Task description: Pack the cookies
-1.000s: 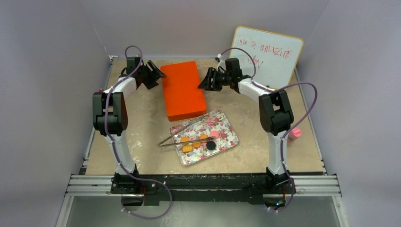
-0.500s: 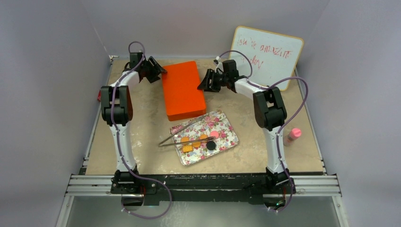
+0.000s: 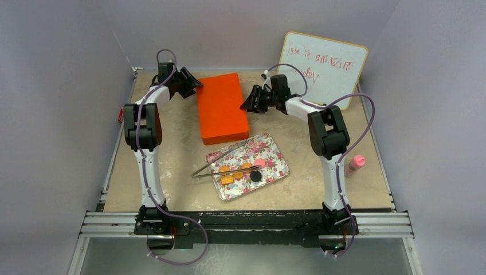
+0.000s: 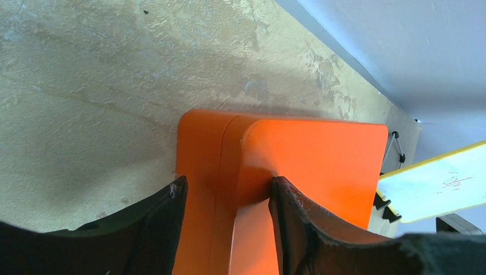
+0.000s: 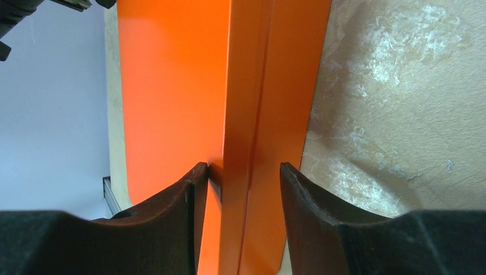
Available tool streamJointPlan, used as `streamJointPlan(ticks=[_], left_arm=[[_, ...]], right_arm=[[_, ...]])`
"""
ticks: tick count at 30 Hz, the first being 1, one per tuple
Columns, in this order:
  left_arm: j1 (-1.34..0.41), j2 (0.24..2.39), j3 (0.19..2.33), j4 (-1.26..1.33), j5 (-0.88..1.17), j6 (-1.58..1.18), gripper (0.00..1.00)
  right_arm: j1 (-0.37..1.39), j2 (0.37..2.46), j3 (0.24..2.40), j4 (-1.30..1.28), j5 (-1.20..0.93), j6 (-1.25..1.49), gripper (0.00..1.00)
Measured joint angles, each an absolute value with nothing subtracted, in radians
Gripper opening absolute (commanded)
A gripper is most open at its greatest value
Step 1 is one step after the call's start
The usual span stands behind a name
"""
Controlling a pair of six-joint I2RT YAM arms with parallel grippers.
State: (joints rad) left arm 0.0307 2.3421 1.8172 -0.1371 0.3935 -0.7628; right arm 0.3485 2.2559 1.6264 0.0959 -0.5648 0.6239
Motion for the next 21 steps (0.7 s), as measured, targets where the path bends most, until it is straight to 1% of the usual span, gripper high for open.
streamJointPlan(ticks=[9,13,16,21], left_arm=[[0.028,2.342,1.816,-0.134,0.397,-0.762,0.54],[0.026,2.342,1.813,-0.124,0.398,-0.758,0.54],[0.023,2.341,1.812,-0.119,0.399,-0.748,0.51],[0.016,2.341,1.813,-0.106,0.425,-0.737,0.42]], right_arm=[[0.353,2.259,1.656,0.025,-0.534,0.655,0.42],[0.353,2.261,1.662,0.012,-0.535,0.654,0.36],[0.353,2.245,1.626,0.055,-0.543,0.660,0.30],[0.361,2.198,1.539,0.132,-0.555,0.677,0.22]])
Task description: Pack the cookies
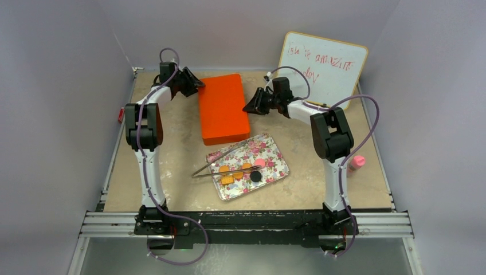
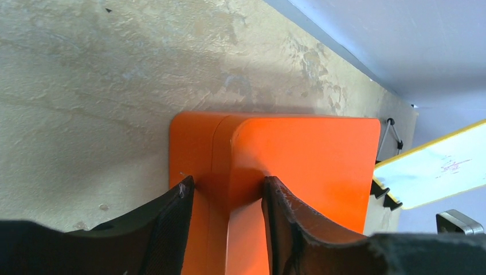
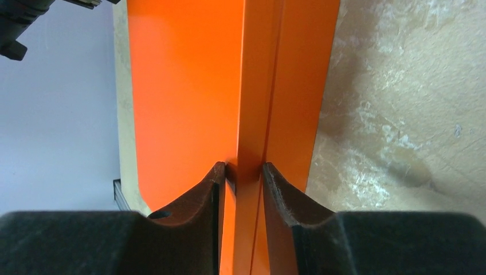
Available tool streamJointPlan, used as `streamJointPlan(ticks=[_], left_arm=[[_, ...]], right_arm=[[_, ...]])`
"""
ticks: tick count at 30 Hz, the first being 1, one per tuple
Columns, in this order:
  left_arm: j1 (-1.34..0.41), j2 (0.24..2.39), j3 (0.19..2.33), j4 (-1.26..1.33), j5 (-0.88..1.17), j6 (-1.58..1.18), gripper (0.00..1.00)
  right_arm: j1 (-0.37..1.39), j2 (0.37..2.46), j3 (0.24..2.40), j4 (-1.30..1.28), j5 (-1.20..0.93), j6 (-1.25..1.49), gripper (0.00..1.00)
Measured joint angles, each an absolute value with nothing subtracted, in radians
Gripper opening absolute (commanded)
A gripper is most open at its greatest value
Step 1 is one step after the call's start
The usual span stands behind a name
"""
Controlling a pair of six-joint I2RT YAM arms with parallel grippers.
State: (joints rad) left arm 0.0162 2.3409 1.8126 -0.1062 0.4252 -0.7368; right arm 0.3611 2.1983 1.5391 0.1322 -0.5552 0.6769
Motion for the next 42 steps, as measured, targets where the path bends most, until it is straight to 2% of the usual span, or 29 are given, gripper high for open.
streamJointPlan(ticks=[10,16,23,28,36,42], left_arm=[[0.019,2.341,1.813,-0.084,0.484,-0.674,0.35],[0.020,2.341,1.813,-0.084,0.536,-0.642,0.34],[0.011,2.342,1.813,-0.091,0.588,-0.607,0.33],[-0.005,2.342,1.813,-0.091,0.599,-0.580,0.33],[-0.021,2.342,1.813,-0.092,0.611,-0.555,0.33],[-0.022,2.342,1.813,-0.092,0.611,-0.552,0.33]], right_arm=[[0.424,2.137,1.398,0.262,-0.580,0.763,0.16],[0.516,2.119,1.354,0.282,-0.621,0.810,0.17],[0.531,2.108,1.344,0.268,-0.654,0.822,0.40],[0.469,2.095,1.344,0.221,-0.635,0.805,0.50],[0.307,2.091,1.367,0.231,-0.532,0.825,0.52],[0.305,2.127,1.466,0.259,-0.517,0.844,0.52]])
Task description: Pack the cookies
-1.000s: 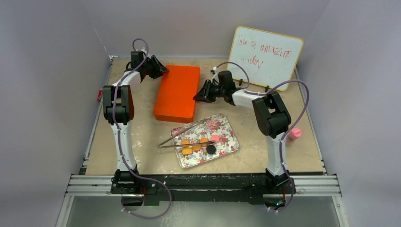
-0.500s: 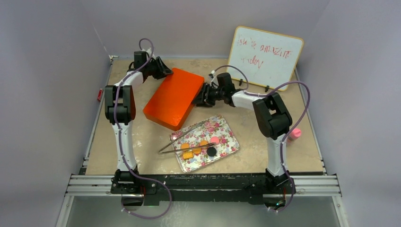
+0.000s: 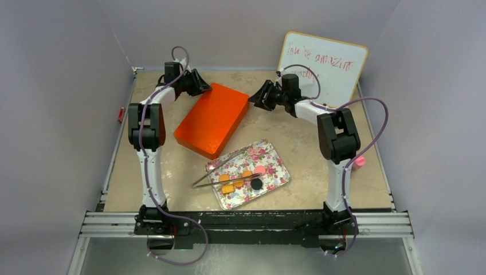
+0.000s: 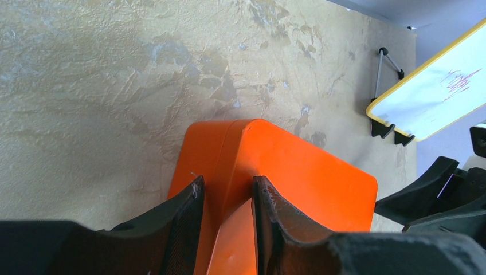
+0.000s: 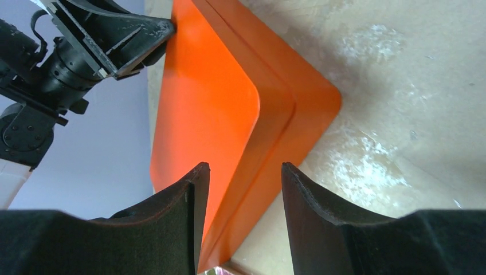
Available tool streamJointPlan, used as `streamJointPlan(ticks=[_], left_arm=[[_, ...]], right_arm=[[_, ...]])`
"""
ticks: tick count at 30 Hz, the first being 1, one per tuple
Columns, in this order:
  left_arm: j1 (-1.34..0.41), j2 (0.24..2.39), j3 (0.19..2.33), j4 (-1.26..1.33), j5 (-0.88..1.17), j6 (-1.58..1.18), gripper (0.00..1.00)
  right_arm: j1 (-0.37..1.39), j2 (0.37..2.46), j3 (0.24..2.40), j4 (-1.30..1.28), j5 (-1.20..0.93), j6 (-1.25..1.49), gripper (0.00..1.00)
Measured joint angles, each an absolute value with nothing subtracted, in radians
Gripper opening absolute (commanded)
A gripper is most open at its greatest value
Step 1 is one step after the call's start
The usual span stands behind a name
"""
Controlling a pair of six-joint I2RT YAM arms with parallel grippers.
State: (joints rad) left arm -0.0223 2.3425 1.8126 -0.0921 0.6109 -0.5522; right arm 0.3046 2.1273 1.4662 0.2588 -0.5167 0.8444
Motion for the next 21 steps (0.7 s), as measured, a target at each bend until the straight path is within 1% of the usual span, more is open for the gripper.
streamJointPlan(ticks=[5,11,14,18,21], left_arm=[[-0.023,2.342,1.813,-0.092,0.611,-0.545,0.33],[-0.024,2.342,1.813,-0.091,0.611,-0.538,0.33],[-0.027,2.342,1.813,-0.091,0.611,-0.537,0.33],[-0.028,2.342,1.813,-0.090,0.610,-0.537,0.32],[-0.028,2.342,1.813,-0.090,0.609,-0.534,0.32]], right_arm=[[0.314,2.158,1.493,0.277,-0.517,0.859,0.51],[0.314,2.233,1.566,0.275,-0.515,0.871,0.44],[0.311,2.263,1.584,0.276,-0.516,0.882,0.38],[0.306,2.269,1.590,0.286,-0.524,0.902,0.30],[0.305,2.269,1.585,0.292,-0.521,0.910,0.27]])
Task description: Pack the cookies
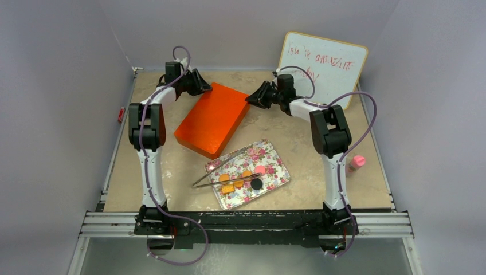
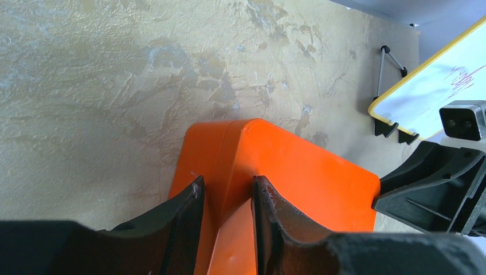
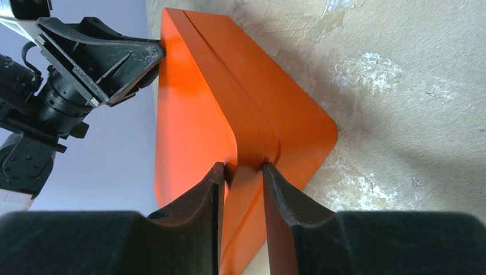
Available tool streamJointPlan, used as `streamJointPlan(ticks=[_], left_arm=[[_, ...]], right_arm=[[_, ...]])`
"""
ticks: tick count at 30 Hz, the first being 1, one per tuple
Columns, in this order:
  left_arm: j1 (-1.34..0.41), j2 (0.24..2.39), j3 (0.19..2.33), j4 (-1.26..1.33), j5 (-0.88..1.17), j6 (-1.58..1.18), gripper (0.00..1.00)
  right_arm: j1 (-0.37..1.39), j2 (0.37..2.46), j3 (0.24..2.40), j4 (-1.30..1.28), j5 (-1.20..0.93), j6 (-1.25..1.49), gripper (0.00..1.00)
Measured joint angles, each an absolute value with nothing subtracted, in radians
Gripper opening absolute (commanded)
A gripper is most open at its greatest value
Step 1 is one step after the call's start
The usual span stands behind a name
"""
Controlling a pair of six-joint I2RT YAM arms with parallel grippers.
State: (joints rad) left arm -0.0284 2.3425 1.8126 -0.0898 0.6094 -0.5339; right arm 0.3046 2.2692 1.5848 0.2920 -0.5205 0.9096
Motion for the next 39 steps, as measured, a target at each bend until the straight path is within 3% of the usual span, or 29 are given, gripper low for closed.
streamJointPlan(ticks=[9,16,29,39], left_arm=[[-0.037,2.342,1.813,-0.090,0.605,-0.528,0.33],[-0.042,2.342,1.813,-0.090,0.597,-0.525,0.36],[-0.080,2.320,1.800,-0.140,0.530,-0.503,0.62],[-0.076,1.966,1.655,-0.189,0.323,-0.476,0.71]], right_arm=[[0.298,2.261,1.480,0.415,-0.492,0.953,0.19],[0.294,2.256,1.447,0.461,-0.489,0.972,0.23],[0.283,2.144,1.380,0.339,-0.429,0.868,0.53],[0.241,1.816,1.249,0.207,-0.323,0.712,0.71]])
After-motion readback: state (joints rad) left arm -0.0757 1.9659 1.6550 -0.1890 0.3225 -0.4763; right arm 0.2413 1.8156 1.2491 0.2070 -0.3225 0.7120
